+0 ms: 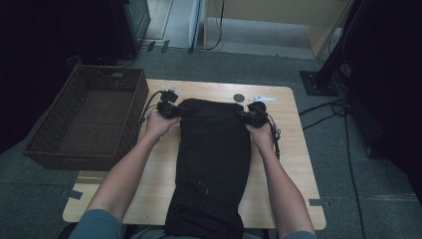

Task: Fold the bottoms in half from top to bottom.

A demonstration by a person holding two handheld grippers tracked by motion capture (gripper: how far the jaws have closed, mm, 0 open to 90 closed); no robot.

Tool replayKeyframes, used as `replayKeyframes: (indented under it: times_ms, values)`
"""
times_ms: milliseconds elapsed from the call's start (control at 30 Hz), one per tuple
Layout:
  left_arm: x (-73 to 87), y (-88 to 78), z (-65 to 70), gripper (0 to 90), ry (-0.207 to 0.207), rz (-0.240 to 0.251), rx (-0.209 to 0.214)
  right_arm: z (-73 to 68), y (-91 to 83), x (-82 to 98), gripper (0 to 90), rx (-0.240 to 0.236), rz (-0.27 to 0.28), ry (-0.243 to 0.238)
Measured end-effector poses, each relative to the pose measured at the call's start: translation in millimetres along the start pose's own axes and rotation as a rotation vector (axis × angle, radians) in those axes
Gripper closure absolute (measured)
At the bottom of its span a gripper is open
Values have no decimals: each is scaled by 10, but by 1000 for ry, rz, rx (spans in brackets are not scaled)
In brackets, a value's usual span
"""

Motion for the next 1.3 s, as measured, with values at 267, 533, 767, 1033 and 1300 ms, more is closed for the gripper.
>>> replayKeyframes:
  times_ms: [267,533,767,1033,1300]
  values:
    - [-792,-419,149,838,131,249,-66,-205,-314,-1038,850,1,265,-100]
    - [-475,-476,148,835,115,184,-61,-277,-313,-753,850,-10,204,-124]
    - [74,-681,452,829,107,112,9,-442,-698,-233,846,-72,160,-118]
    - [806,-689,593,816,46,-13,56,-615,-952,457,843,-116,62,-77]
    - [1191,-605,488,802,-24,-54,68,-596,-837,958,834,-105,-70,-44]
Point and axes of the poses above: each handheld gripper's, and its own axes: y roughly forward along the jaws, x roughly out of its underside, z roughly to its right, the point moved 4 cm from there along y, roughly forward along the jaws, and after that the axes turned 12 degrees about z, right-handed, at the moved point
